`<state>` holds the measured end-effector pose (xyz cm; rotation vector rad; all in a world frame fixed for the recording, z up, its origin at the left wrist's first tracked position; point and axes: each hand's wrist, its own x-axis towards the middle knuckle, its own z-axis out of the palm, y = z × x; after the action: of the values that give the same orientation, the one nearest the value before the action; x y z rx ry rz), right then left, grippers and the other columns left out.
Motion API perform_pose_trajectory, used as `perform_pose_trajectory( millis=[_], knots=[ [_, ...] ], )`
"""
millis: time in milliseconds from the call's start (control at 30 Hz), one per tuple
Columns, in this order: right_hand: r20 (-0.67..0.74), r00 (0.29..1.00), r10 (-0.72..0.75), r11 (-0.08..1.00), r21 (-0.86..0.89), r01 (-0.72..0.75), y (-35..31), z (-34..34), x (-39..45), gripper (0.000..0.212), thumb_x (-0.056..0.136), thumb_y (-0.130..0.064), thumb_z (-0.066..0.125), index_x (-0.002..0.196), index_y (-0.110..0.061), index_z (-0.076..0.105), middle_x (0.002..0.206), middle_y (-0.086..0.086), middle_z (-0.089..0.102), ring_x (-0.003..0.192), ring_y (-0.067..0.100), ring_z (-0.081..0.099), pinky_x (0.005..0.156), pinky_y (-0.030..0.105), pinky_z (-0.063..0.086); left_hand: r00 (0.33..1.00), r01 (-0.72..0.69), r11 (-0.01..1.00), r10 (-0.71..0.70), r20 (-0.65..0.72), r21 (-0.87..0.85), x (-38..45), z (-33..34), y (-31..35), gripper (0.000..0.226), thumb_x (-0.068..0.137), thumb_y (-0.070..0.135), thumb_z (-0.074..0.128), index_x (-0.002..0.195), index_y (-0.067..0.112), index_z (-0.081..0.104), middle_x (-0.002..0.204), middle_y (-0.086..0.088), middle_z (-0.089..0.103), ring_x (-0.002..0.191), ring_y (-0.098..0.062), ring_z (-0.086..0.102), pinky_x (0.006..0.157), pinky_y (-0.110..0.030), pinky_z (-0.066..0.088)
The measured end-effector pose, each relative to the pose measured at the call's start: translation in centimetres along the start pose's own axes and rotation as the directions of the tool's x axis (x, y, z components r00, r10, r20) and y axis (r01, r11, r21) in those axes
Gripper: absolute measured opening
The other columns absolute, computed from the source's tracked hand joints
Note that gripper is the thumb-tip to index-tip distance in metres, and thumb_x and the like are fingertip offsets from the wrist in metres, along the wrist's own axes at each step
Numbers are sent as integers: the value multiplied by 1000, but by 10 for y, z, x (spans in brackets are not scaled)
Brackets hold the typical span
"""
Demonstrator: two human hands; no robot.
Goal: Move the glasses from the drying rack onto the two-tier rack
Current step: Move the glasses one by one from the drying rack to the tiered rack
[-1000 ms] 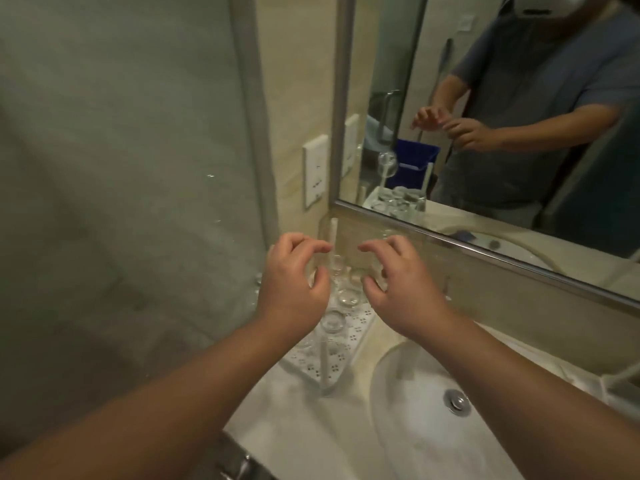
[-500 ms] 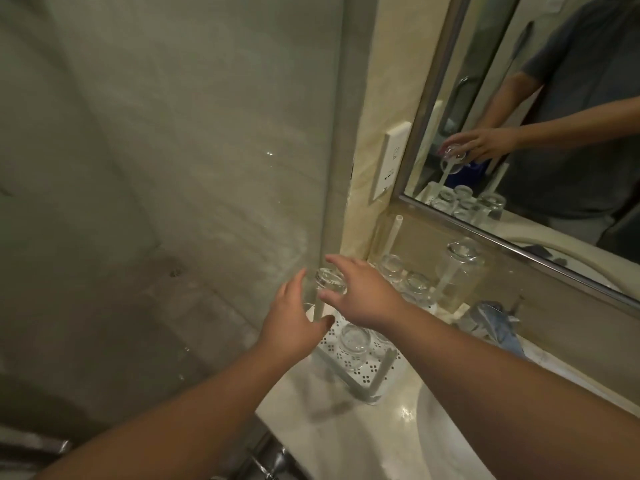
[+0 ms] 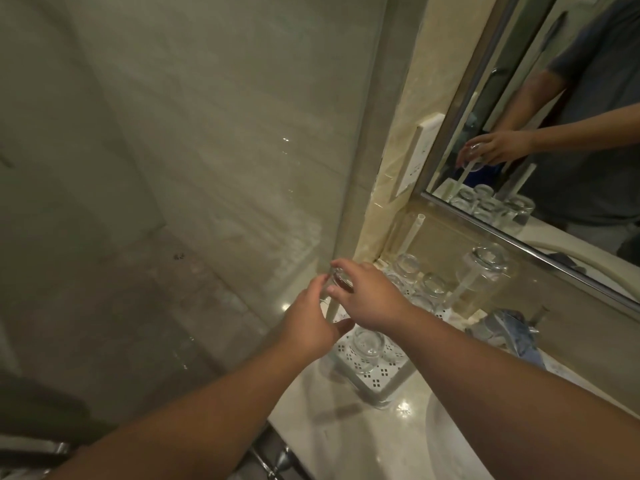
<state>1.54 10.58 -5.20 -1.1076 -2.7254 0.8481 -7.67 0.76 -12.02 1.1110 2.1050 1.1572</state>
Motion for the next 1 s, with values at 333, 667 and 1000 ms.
perform_pose_trajectory(
  millis=[333,667,1000],
  knots=[
    [-82,996,-41,999,-7,41,-14,-25,-12,41,90,-49,55,131,-41,51,121,4,55,105,21,58,90,39,49,1000,-11,997,10,-12,-74,-4,-11,18,81,66,41,90,115,68,31,102,46,51,92,28,44,72,-3,35],
    [-248,962,-114,993,-10,115,-40,-87,-38,39,73,-63,53,108,-47,56,109,-5,56,96,14,56,86,39,50,977,-211,973,209,-30,-92,-6,-42,84,85,63,42,91,129,52,40,116,25,63,110,-1,58,89,-33,53],
    [-405,913,-40,956,251,154,-50,-120,-87,37,65,-63,62,98,-46,59,95,-15,62,79,3,60,64,26,49,965,-188,925,237,115,-331,-31,-68,126,101,47,46,91,129,68,36,126,23,53,108,2,59,86,-30,55]
  ],
)
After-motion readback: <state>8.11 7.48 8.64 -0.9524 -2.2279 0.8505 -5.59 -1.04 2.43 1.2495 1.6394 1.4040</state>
